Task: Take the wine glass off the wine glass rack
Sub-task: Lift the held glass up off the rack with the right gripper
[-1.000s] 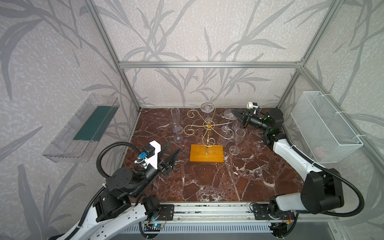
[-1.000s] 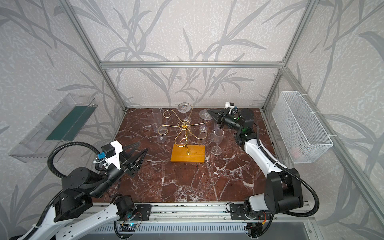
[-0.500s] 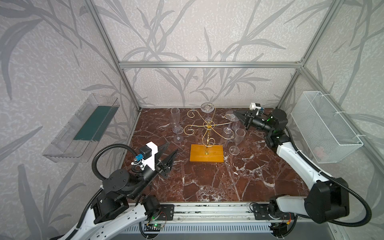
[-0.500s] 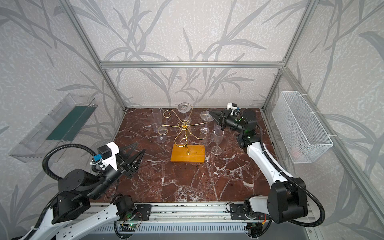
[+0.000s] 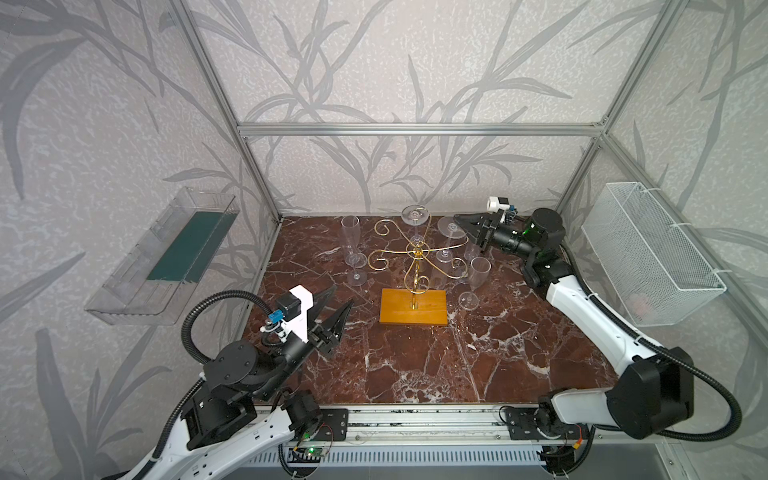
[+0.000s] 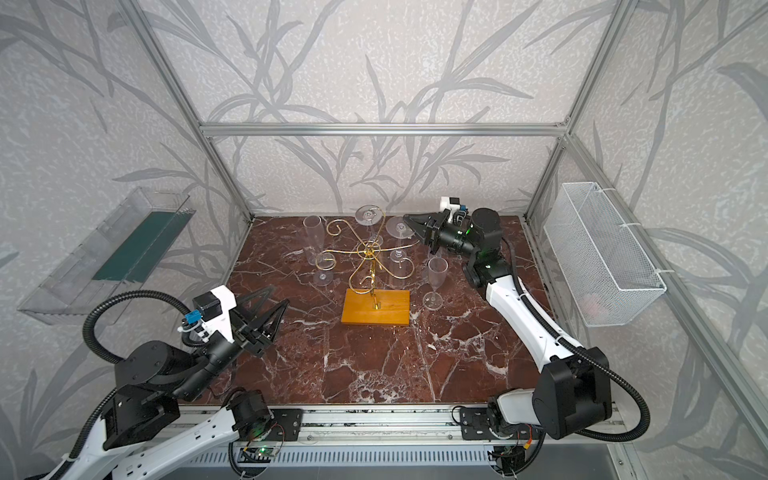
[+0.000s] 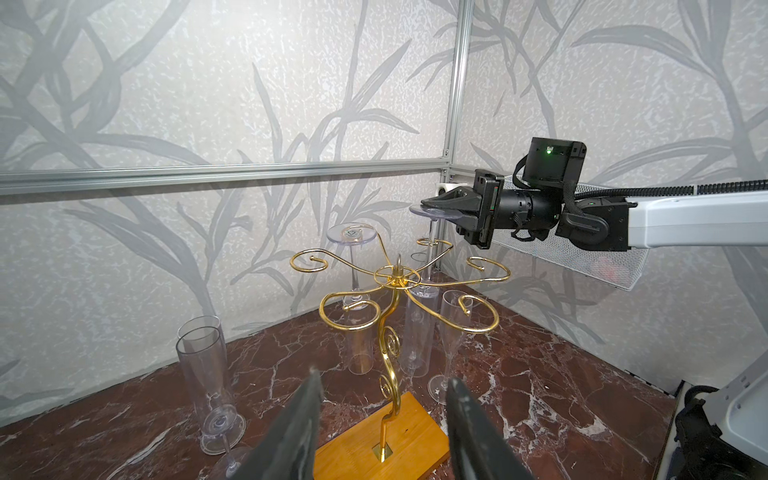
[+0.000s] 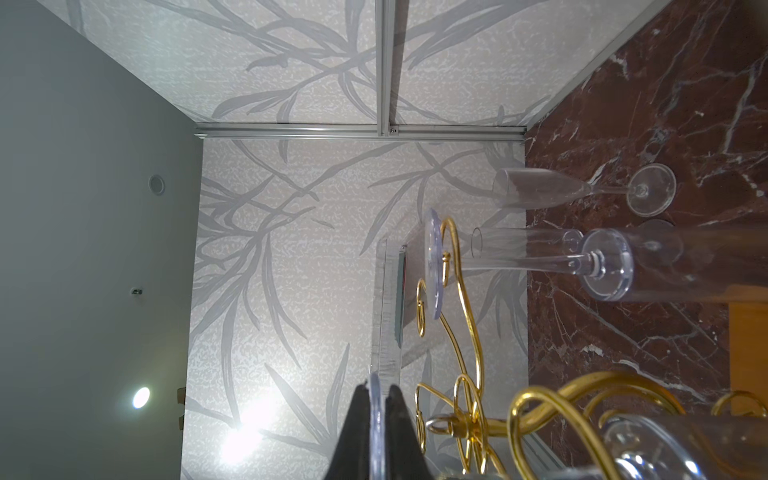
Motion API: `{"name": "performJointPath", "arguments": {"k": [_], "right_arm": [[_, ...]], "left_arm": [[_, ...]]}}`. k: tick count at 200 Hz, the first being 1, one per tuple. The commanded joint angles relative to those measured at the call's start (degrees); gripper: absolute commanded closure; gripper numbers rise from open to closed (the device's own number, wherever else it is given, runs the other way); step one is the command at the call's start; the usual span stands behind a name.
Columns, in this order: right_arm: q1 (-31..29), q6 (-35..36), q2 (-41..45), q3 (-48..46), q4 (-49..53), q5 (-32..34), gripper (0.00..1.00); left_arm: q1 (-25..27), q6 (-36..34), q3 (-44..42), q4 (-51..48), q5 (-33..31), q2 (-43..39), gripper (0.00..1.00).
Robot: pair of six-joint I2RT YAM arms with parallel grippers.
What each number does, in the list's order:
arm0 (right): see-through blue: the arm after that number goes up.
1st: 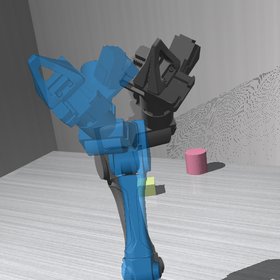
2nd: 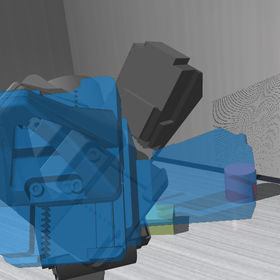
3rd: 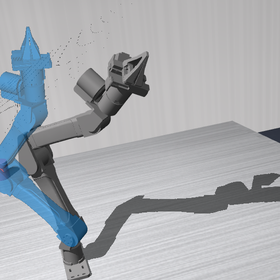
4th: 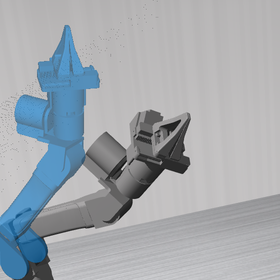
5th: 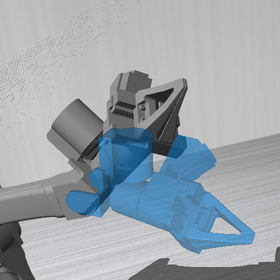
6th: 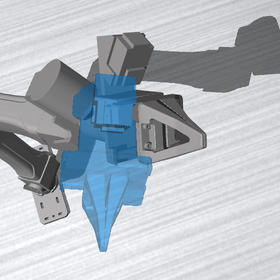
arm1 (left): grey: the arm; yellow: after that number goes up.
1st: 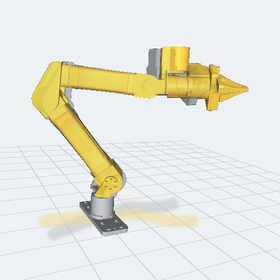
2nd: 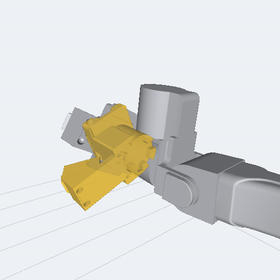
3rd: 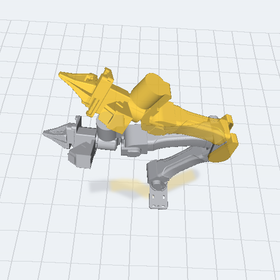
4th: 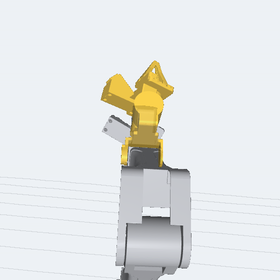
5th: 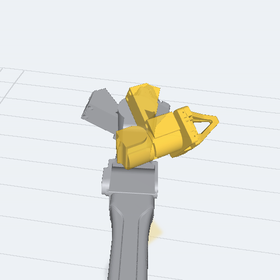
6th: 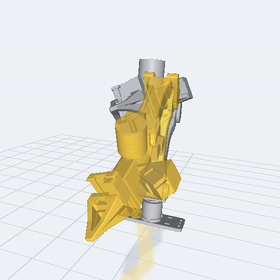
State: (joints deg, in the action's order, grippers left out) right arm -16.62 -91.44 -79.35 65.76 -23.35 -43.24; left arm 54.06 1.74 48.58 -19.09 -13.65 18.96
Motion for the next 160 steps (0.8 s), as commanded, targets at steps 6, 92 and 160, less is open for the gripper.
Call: {"name": "performJointPath", "arguments": {"k": [6, 92, 160], "right_arm": [[-0.35, 2.62, -2.52, 5.04, 0.77, 0.84, 1.00], [0.36, 19.39, -10.02, 21.66, 10.18, 3.88, 1.00], [-0.01, 41.63, -3.33, 22.20, 6.88, 11.45, 1.00]], "left_arm": [[0.08, 0.80, -0.39, -0.65, -1.04, -0.63, 0.50], [0.08, 0.98, 0.32, -1.78, -1.08, -1.13, 0.50], [0.08, 0.82, 0.03, -0.47, -1.06, -1.05, 0.50]]}}
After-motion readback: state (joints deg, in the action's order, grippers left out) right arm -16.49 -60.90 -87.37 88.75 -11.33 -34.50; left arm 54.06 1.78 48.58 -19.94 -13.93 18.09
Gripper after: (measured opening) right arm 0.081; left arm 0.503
